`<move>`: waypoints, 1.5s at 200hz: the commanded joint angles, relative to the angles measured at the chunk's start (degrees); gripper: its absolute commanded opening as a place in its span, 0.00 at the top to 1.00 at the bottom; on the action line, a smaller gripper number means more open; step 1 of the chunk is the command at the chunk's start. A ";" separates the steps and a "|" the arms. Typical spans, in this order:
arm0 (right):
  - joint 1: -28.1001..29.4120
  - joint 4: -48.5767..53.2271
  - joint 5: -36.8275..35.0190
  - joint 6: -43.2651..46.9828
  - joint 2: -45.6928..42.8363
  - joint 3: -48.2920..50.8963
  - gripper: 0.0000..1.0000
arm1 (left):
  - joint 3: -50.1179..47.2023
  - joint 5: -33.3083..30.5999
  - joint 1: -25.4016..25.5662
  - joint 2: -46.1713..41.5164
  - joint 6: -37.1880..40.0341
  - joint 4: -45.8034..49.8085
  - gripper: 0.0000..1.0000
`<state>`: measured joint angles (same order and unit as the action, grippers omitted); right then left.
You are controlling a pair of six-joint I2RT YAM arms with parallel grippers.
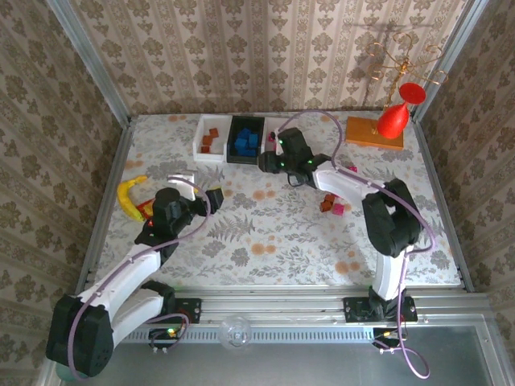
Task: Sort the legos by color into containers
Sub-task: Place the lego in the container, then move the lego to the center of the table.
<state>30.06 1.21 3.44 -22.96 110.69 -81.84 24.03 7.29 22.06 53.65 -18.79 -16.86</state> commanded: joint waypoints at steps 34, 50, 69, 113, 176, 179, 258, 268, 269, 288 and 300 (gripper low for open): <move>0.46 -3.52 -2.61 -1.16 16.09 -18.68 0.58 | 5.81 4.75 -0.23 2.80 -4.73 5.46 0.21; 0.41 -1.00 -3.79 0.80 19.91 -25.04 0.57 | 6.37 6.07 -0.18 3.72 -5.40 6.02 0.21; 0.41 1.87 -5.72 2.72 23.99 -31.17 0.56 | 6.47 7.02 -0.01 4.22 -5.97 4.89 0.21; 0.35 8.43 -7.24 5.63 30.39 -42.52 0.49 | 5.39 7.34 0.26 5.59 -4.89 2.81 0.21; 0.43 12.36 -6.98 6.96 27.10 -43.77 0.30 | 1.87 9.18 0.61 6.37 -3.32 -2.93 0.21; 0.43 12.42 -6.98 7.10 26.59 -43.37 0.29 | 1.75 9.35 0.63 6.45 -3.31 -3.27 0.21; 0.05 12.51 -13.09 8.89 -1.47 -7.93 0.17 | 2.01 11.78 8.54 8.37 1.47 -6.77 0.21; -0.45 13.48 -15.40 7.62 -6.20 -1.22 0.17 | 2.46 12.57 9.74 9.41 2.35 -7.19 0.22; -0.54 13.60 -15.57 7.38 -6.51 -0.51 0.17 | 2.53 12.71 9.83 9.52 2.44 -7.25 0.22; -2.50 16.27 -17.38 3.71 -14.38 10.36 0.16 | 3.59 15.11 11.85 11.63 3.70 -8.14 0.22; -3.94 19.13 -17.54 2.12 -17.41 14.51 0.16 | 4.11 16.38 13.16 13.01 4.18 -8.86 0.22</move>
<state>28.95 13.87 -9.39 -16.64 97.95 -75.68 25.93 19.53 33.10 64.55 -17.91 -22.83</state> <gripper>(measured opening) 0.843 0.782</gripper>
